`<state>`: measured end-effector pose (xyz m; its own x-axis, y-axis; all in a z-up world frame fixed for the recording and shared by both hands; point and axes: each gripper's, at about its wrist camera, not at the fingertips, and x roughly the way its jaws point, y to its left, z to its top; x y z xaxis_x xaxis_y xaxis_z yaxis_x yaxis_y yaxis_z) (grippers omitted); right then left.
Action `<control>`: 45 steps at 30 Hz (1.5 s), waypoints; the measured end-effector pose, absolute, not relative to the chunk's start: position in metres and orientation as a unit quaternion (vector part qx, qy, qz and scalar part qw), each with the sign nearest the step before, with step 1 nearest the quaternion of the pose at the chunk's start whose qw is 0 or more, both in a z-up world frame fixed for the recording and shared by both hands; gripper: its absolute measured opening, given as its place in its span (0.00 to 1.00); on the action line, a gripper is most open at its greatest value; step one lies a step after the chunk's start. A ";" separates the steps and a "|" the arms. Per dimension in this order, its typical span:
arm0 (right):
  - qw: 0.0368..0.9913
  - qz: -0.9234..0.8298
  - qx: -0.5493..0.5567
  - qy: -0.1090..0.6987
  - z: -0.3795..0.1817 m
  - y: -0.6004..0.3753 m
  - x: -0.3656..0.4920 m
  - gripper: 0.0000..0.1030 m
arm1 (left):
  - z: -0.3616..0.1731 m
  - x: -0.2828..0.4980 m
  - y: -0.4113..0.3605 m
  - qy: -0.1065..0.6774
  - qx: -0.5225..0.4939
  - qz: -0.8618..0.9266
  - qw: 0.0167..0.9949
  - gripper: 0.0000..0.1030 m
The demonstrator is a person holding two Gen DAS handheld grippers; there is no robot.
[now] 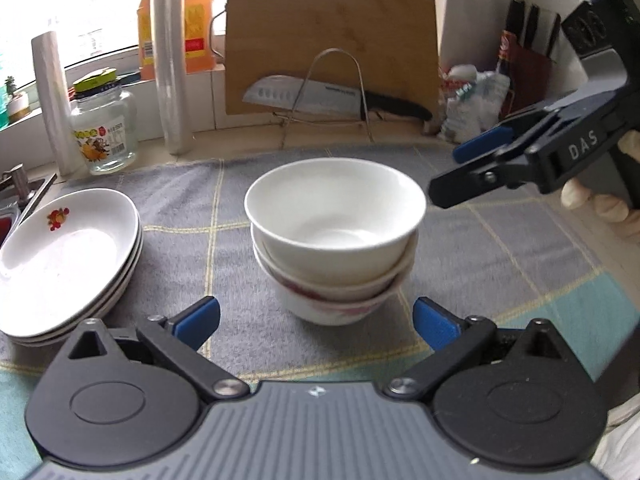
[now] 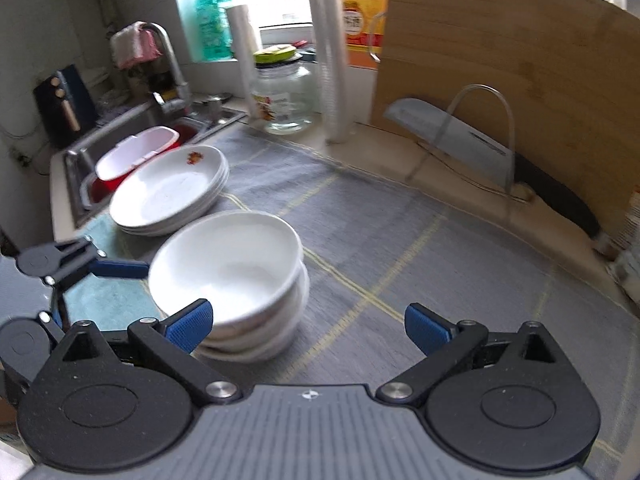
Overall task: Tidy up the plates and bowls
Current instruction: 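Move both grippers to opposite rims of the three-bowl stack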
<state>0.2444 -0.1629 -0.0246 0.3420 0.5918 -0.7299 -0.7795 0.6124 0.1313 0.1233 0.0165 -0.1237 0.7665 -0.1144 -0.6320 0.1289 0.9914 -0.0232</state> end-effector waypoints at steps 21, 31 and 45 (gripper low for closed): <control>0.758 0.503 -0.214 0.355 -0.078 -0.150 0.223 1.00 | -0.133 0.132 0.027 0.392 0.048 -0.051 0.917 0.99; 0.778 0.455 -0.242 0.358 -0.085 -0.129 0.215 1.00 | -0.147 0.168 0.052 0.397 0.130 -0.199 0.886 0.99; 0.803 0.372 -0.259 0.386 -0.086 -0.096 0.191 1.00 | -0.155 0.206 0.068 0.371 0.193 -0.372 0.829 0.98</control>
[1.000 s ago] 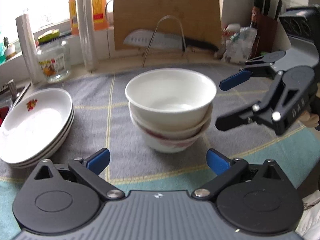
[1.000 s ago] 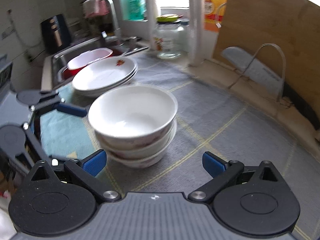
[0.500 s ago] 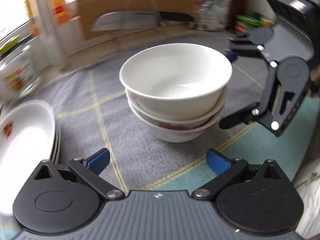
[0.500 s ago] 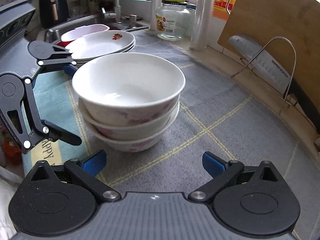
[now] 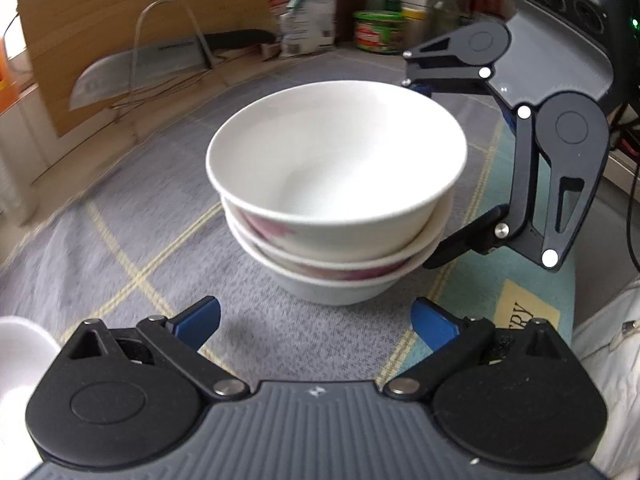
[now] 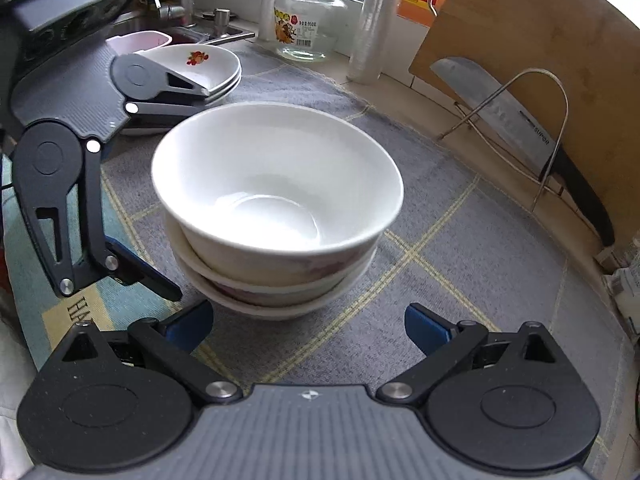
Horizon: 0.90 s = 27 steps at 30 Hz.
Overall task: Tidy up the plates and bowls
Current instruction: 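Move both grippers to opposite rims of the three-bowl stack, then grasp the bowl stack base with the left gripper while the right gripper grasps the opposite side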
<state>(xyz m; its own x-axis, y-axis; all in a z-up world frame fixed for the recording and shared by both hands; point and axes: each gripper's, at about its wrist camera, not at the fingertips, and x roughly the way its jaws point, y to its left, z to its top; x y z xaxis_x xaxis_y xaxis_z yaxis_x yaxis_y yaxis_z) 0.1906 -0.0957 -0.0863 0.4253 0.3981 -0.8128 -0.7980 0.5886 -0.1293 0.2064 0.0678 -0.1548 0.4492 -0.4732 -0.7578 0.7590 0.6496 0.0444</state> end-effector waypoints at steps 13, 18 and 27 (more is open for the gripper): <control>0.753 0.456 -0.282 0.382 -0.086 -0.087 0.201 0.91 | -0.145 0.226 0.067 0.372 0.215 -0.432 0.793 0.89; 0.740 0.472 -0.285 0.384 -0.085 -0.087 0.206 0.87 | -0.146 0.233 0.064 0.381 0.215 -0.439 0.784 0.82; 0.725 0.496 -0.271 0.393 -0.084 -0.089 0.212 0.83 | -0.143 0.241 0.055 0.388 0.223 -0.453 0.771 0.82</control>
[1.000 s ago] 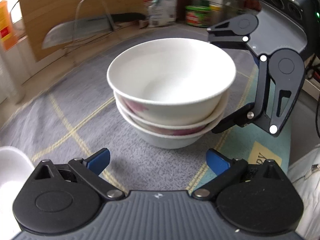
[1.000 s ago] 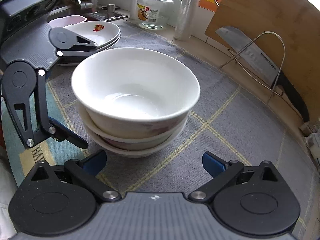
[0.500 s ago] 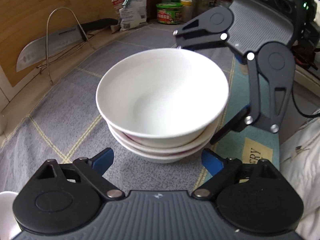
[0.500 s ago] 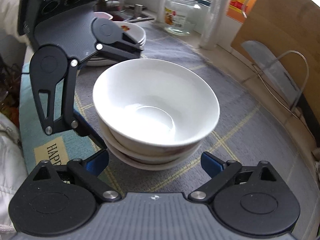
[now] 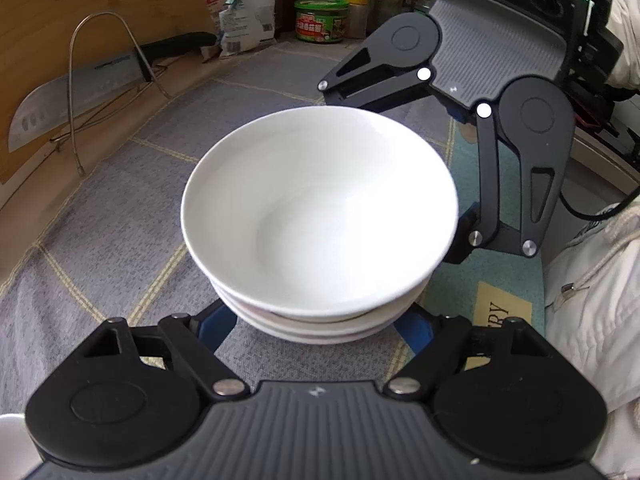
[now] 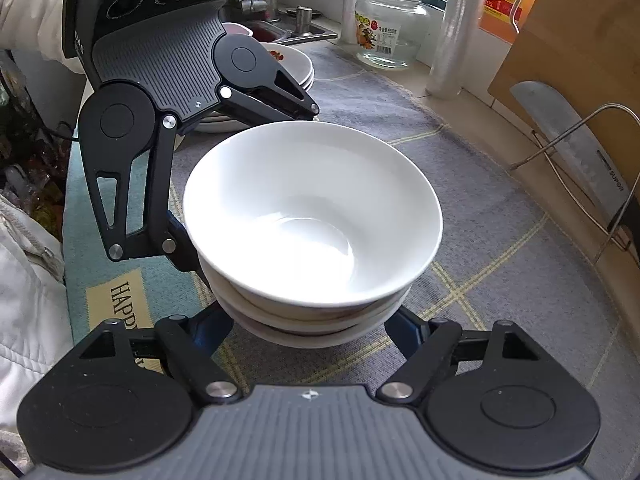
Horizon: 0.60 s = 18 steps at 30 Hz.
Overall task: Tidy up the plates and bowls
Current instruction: 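Grasp the bowl stack base with the left gripper while the right gripper grasps the opposite side, then lift the bowl stack with both grippers and carry it over the fruit-decal plates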
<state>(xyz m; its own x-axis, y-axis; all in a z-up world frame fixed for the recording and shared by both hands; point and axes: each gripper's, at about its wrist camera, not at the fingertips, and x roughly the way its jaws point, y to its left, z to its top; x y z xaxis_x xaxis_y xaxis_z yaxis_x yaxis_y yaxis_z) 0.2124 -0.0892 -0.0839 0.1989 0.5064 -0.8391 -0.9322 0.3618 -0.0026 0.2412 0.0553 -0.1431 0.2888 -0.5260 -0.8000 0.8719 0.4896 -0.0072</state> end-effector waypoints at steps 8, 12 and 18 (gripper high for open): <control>0.722 0.501 -0.272 0.393 -0.083 -0.090 0.213 0.83 | -0.143 0.244 0.054 0.392 0.232 -0.462 0.761 0.82; 0.721 0.500 -0.282 0.388 -0.081 -0.090 0.212 0.83 | -0.143 0.246 0.053 0.393 0.239 -0.469 0.754 0.82; 0.719 0.503 -0.281 0.389 -0.081 -0.090 0.213 0.83 | -0.143 0.249 0.052 0.395 0.247 -0.480 0.743 0.82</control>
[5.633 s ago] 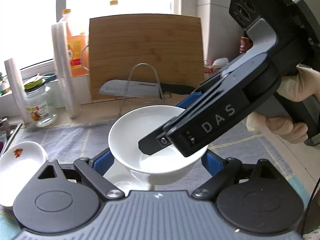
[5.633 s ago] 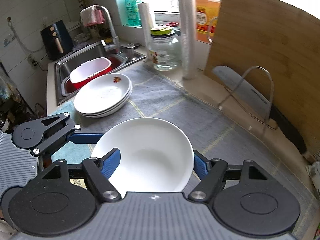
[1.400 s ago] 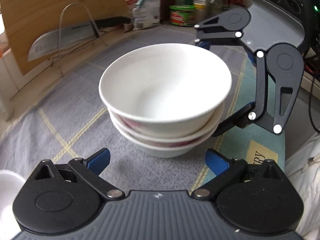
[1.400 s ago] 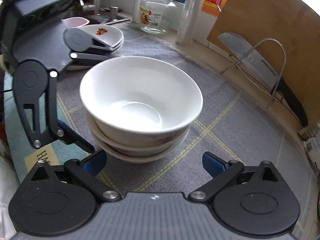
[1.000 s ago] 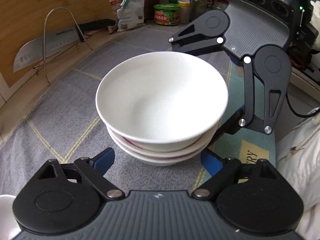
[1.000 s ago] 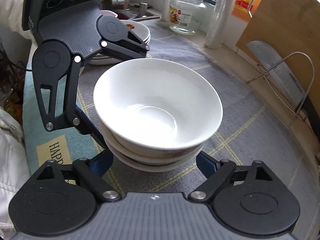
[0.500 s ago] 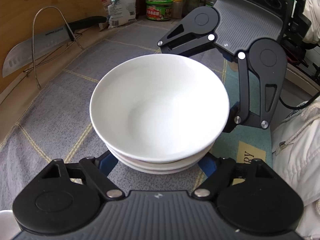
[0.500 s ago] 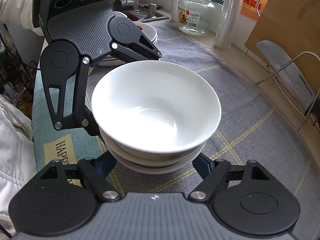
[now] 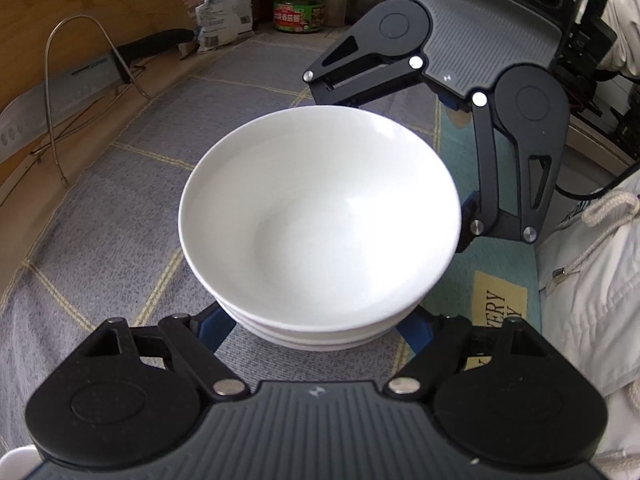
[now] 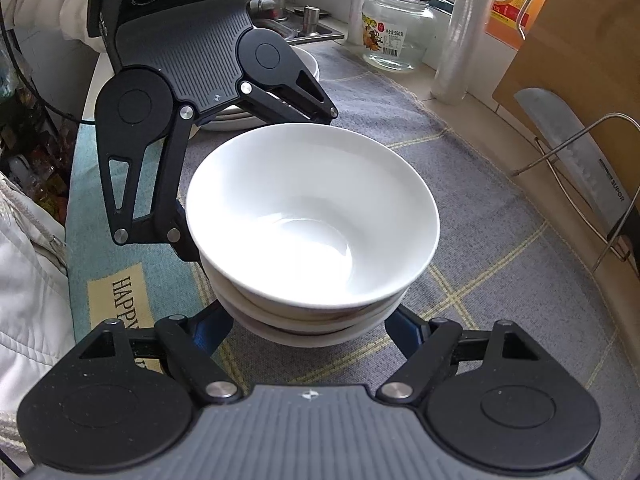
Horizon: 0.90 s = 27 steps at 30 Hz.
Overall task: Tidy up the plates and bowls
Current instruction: 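Lift the bowl stack with both grippers and carry it over the fruit-decal plates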
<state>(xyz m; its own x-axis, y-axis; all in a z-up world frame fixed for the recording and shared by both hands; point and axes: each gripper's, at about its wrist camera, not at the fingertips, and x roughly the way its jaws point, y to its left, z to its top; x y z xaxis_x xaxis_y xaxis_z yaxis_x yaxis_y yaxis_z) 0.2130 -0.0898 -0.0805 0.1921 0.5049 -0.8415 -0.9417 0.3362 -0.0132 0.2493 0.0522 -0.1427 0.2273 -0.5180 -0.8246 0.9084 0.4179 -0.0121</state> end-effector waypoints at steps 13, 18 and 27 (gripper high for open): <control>0.714 0.509 -0.276 0.393 -0.083 -0.089 0.218 0.84 | -0.143 0.251 0.050 0.393 0.258 -0.484 0.738 0.83; 0.715 0.509 -0.273 0.394 -0.083 -0.089 0.218 0.84 | -0.142 0.251 0.049 0.395 0.258 -0.479 0.740 0.82; 0.718 0.504 -0.266 0.400 -0.082 -0.090 0.218 0.83 | -0.141 0.247 0.050 0.392 0.257 -0.471 0.748 0.82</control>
<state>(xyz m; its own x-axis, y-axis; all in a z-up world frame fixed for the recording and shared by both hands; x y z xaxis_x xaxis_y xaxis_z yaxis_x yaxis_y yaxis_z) 0.2180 -0.0897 -0.0819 0.1721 0.5112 -0.8420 -0.9364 0.3503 0.0213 0.2466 0.0503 -0.1407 0.2497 -0.5021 -0.8280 0.9049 0.4253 0.0150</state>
